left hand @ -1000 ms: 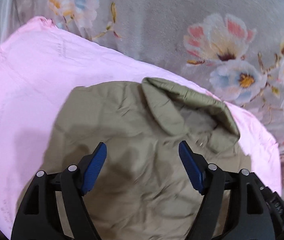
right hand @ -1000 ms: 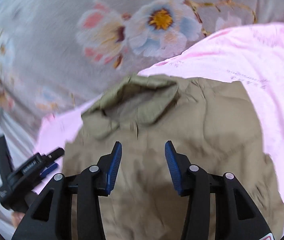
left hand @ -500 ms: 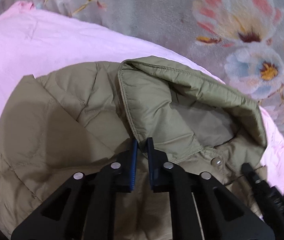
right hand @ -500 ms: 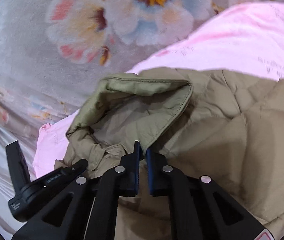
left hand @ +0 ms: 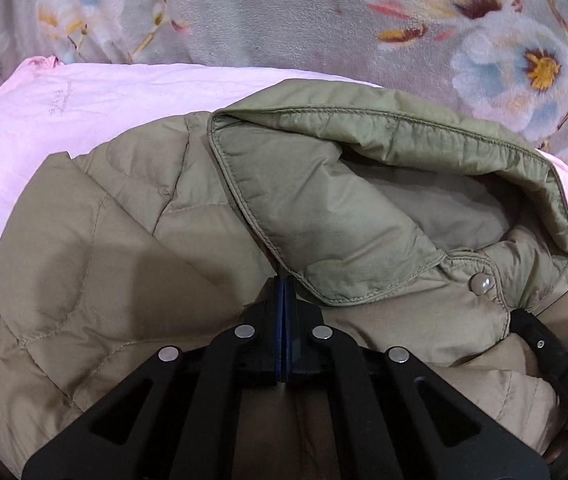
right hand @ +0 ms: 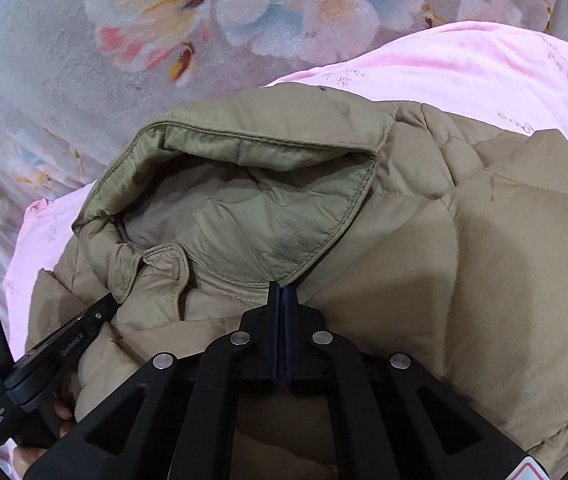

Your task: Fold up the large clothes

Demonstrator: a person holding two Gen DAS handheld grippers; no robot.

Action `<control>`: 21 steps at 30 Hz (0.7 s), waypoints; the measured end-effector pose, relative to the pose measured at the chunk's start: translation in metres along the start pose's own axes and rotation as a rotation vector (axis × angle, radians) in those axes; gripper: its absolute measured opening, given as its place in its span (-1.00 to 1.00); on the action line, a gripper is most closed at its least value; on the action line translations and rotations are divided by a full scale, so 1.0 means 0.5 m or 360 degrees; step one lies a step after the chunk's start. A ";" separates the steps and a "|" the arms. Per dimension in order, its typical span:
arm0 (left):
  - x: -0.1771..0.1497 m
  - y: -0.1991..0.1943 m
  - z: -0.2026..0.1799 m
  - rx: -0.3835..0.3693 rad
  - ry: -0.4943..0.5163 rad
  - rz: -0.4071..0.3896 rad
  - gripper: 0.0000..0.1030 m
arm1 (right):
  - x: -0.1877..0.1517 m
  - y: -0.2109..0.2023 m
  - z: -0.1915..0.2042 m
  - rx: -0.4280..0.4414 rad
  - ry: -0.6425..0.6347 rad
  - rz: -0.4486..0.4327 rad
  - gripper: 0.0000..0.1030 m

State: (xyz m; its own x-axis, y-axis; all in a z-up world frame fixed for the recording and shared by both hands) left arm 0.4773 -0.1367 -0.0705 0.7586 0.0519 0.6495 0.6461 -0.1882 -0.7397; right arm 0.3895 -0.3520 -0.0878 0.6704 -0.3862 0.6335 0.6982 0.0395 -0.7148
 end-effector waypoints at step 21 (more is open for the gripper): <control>0.197 0.020 0.040 -0.0178 -0.0392 -0.0018 -0.77 | 0.162 0.007 0.013 0.0145 0.0031 -0.0123 -0.97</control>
State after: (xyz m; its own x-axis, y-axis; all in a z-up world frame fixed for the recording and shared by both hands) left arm 0.5602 -0.1140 -0.0176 0.7578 0.2892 0.5849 0.6517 -0.2926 -0.6997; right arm 0.4477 -0.3773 -0.0372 0.6093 -0.4094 0.6791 0.7682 0.0922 -0.6336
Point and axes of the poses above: each gripper's, at about its wrist camera, not at the fingertips, and y roughly the way its jaws point, z to its left, x to its top, the point moved 5 cm from there along y, roughly the way its jaws point, and after that the axes turned 6 degrees about -y, right-handed, at the moved point
